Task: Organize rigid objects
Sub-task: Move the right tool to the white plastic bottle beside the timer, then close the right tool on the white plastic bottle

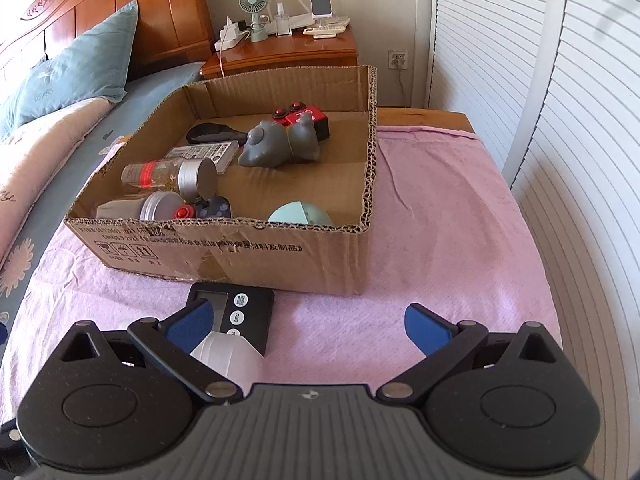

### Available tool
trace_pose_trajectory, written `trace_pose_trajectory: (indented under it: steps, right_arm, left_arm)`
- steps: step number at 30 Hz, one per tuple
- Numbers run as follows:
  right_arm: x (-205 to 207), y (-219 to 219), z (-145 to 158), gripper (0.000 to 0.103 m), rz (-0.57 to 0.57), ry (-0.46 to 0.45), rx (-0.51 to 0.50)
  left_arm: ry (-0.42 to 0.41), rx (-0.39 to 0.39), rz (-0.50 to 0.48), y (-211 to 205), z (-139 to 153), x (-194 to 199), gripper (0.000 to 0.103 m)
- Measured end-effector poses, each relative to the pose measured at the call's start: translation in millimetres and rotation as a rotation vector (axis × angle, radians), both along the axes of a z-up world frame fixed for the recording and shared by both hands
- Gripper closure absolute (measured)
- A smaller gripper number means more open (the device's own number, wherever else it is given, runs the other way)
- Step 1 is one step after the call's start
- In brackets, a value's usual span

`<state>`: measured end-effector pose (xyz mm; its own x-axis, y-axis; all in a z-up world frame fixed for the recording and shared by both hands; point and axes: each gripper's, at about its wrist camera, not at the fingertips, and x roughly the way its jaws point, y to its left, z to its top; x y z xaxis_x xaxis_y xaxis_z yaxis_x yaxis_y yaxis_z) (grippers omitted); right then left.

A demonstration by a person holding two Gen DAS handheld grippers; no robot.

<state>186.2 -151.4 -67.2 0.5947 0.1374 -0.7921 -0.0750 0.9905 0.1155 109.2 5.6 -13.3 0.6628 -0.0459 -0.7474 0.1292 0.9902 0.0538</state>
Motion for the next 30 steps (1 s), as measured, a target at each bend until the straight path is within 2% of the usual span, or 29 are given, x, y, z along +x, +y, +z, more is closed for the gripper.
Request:
trace_pose_trajectory:
  steps: [11,20,23,27,30]
  right_arm:
    - [-31.0,9.5,5.7,0.0,0.042,0.012,-0.037]
    - [-58.7,55.3,6.1,0.0,0.161,-0.019,-0.085]
    - [-66.0,76.8,-0.7,0.0,0.19,-0.022,-0.138]
    - [-74.8,102.3,-10.7,0.0,0.204,-0.068,-0.275]
    - [-72.3,102.7,-19.3,0.0,0.194,-0.044,-0.29]
  left_arm:
    - [-0.004,-0.045,0.068,28.2,-1.2,2.0,0.003]
    - [-0.004,-0.054,0.131,56.2,-3.0,0.2,0.004]
    - [-0.01,-0.057,0.131,61.9,-3.0,-2.5,0.004]
    - [-0.007,-0.067,0.137,67.0,-3.9,-3.7,0.004]
    - [-0.003,-0.071,0.135,67.9,-4.4,-5.8,0.004]
